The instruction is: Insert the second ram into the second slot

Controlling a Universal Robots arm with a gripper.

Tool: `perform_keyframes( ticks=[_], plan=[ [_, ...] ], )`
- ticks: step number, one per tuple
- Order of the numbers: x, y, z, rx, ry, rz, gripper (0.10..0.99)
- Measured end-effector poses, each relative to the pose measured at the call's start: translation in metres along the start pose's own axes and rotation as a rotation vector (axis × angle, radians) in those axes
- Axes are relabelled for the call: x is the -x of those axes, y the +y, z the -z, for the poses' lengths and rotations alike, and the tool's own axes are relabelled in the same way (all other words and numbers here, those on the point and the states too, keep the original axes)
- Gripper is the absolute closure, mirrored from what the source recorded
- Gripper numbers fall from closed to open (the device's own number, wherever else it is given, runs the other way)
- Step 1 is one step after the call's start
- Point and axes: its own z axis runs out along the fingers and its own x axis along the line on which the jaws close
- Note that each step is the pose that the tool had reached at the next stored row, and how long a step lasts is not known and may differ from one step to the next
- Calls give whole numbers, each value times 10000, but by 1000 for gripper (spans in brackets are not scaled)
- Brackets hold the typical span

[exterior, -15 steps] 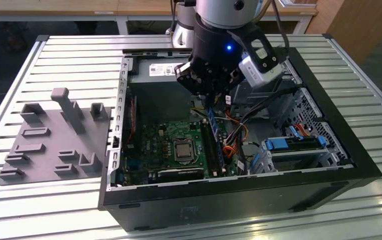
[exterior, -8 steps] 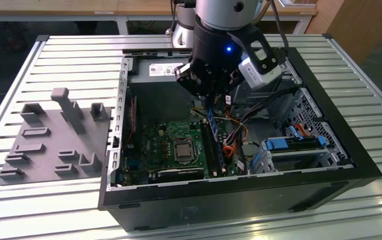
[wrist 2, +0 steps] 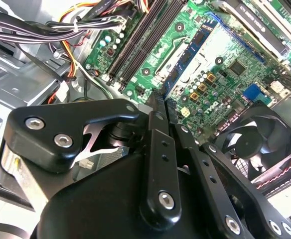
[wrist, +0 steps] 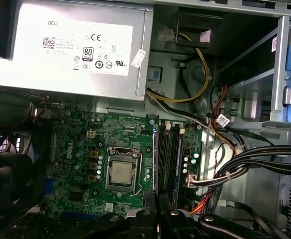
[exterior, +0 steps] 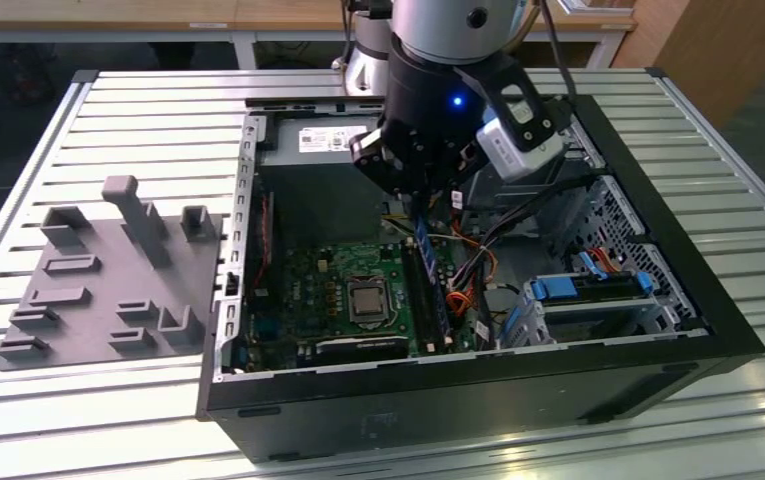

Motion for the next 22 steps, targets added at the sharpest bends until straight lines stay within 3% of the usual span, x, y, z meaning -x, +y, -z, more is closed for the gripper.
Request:
perform_keyframes(
  ticks=[13,22],
  plan=[
    [0,-2,-37,-23,2,-4,953],
    [11,-6,-117,-41,-2,-180,953]
  ],
)
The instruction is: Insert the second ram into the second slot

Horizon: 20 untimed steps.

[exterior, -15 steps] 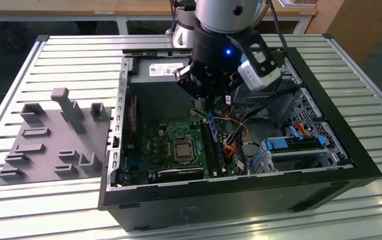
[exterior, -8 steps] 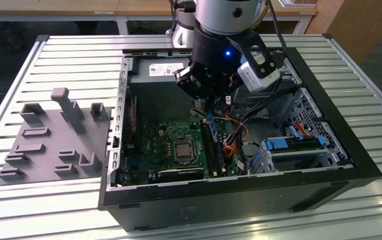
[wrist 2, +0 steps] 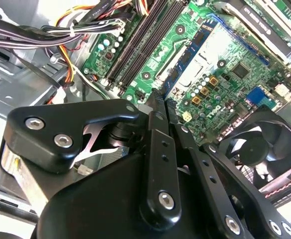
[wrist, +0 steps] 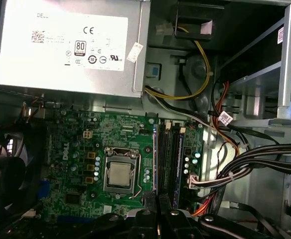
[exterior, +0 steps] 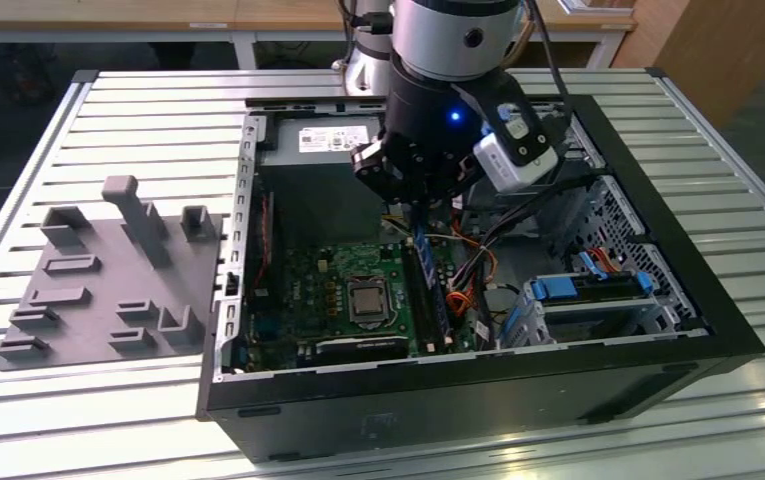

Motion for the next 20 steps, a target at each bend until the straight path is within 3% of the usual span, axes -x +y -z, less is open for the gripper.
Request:
perform_keyframes(
  ticks=[5,20],
  plan=[
    [2,-1,-20,-22,-8,-390,953],
    [1,-2,-63,-22,-9,-407,953]
  ],
)
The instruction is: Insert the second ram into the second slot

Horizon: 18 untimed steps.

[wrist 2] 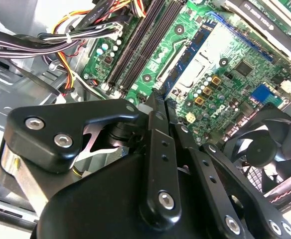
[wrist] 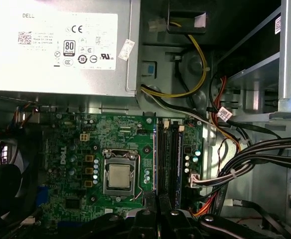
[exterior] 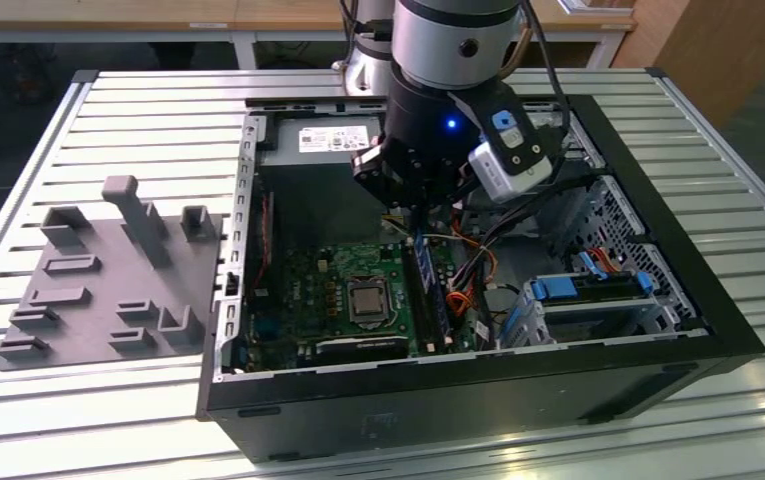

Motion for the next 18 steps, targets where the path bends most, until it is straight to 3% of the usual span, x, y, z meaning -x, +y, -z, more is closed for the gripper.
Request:
perform_keyframes(
  ticks=[18],
  plan=[
    [0,-1,-43,-1,0,0,953]
  ],
)
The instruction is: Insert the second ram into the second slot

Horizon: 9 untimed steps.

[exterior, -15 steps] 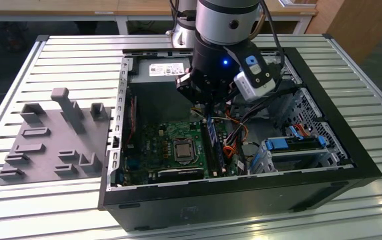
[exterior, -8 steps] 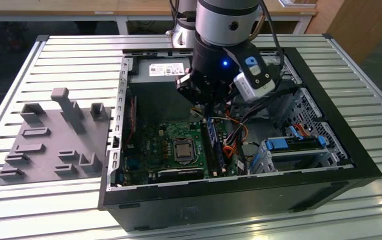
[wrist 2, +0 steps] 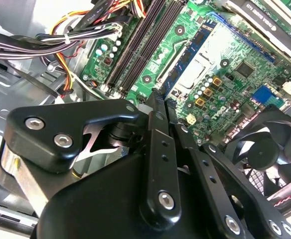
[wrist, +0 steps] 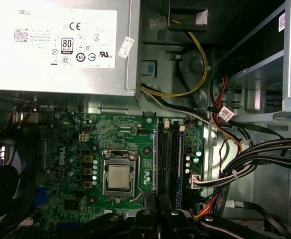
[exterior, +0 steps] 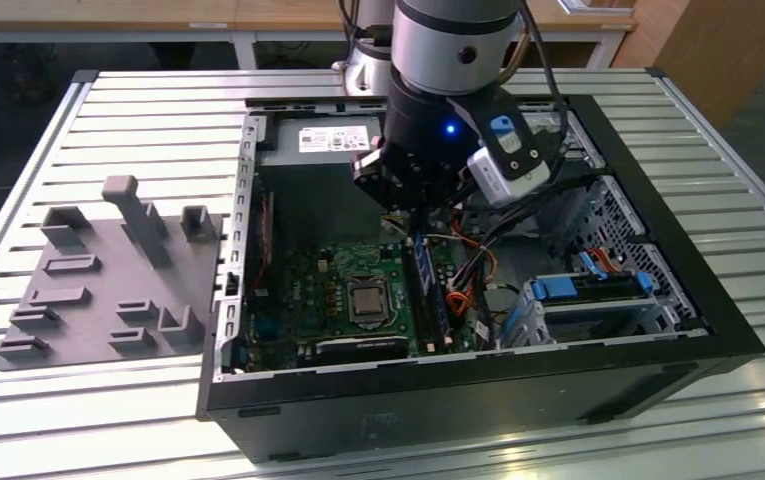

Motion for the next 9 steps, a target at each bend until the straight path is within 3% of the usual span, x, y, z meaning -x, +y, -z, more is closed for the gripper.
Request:
perform_keyframes(
  ticks=[9],
  plan=[
    [0,-1,-32,0,0,0,953]
  ],
)
